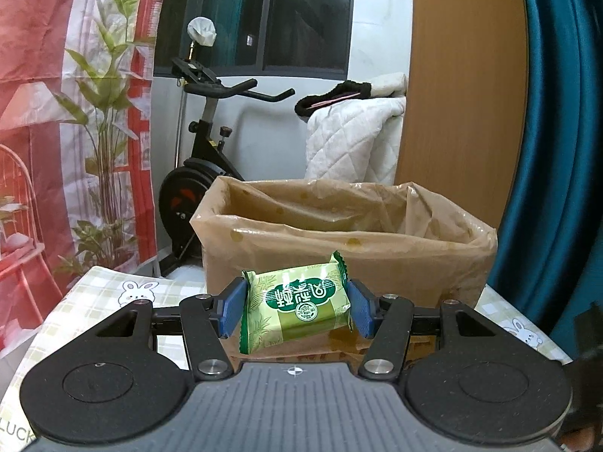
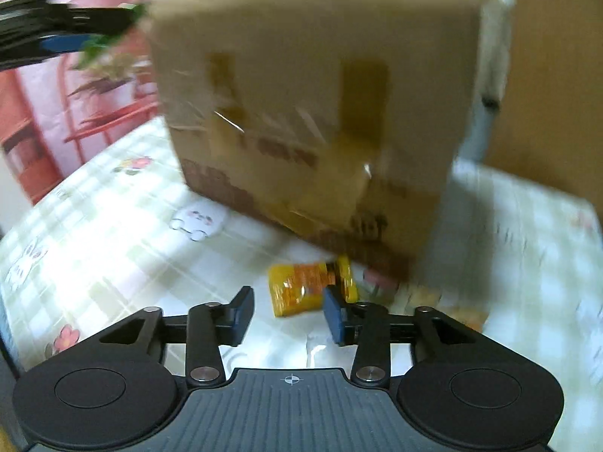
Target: Organize snacks
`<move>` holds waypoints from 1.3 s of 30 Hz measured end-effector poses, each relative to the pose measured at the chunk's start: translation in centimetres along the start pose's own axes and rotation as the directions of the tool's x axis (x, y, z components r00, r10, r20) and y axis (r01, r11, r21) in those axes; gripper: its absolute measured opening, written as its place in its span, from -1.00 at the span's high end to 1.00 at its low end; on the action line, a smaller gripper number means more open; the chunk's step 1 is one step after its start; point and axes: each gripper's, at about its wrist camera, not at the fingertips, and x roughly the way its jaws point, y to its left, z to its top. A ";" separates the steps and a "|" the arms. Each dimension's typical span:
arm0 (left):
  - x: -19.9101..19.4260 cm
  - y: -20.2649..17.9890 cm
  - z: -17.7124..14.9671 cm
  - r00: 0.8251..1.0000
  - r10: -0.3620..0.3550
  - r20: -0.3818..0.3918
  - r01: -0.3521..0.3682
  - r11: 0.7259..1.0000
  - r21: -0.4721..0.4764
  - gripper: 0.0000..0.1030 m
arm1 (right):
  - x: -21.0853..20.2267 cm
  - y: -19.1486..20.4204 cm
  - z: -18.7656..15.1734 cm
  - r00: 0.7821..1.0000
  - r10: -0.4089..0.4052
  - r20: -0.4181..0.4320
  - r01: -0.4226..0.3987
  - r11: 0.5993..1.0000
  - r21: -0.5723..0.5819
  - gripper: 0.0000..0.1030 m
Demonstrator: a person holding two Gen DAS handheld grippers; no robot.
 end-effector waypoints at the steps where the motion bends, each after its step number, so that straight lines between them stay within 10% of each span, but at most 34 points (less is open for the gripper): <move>1: 0.0 0.0 -0.1 1.000 0.002 -0.002 -0.002 1.000 0.002 -0.17 | 0.7 -0.4 0.0 1.000 0.003 -0.010 -0.002 0.999 0.045 -0.03; 11: 0.0 1.4 -1.0 0.999 0.025 -0.022 -0.025 0.999 -0.027 -0.17 | 5.0 -2.0 1.2 1.000 -0.026 -0.007 0.026 0.923 0.383 -0.17; 21: 0.0 2.4 -1.6 0.999 0.031 -0.033 -0.032 0.998 -0.053 -0.17 | 5.5 2.6 0.4 0.983 -0.180 -0.041 0.182 0.982 0.059 -0.01; 24: 0.4 2.2 -1.8 0.998 0.032 -0.045 -0.035 0.998 -0.058 -0.17 | 4.8 2.8 -0.6 0.979 -0.203 -0.018 0.204 0.978 0.033 0.41; 39: -1.2 1.2 -0.7 0.999 0.038 -0.014 -0.038 0.999 -0.010 -0.17 | -6.2 8.6 -0.1 0.984 0.049 0.170 -0.016 0.982 -0.190 0.47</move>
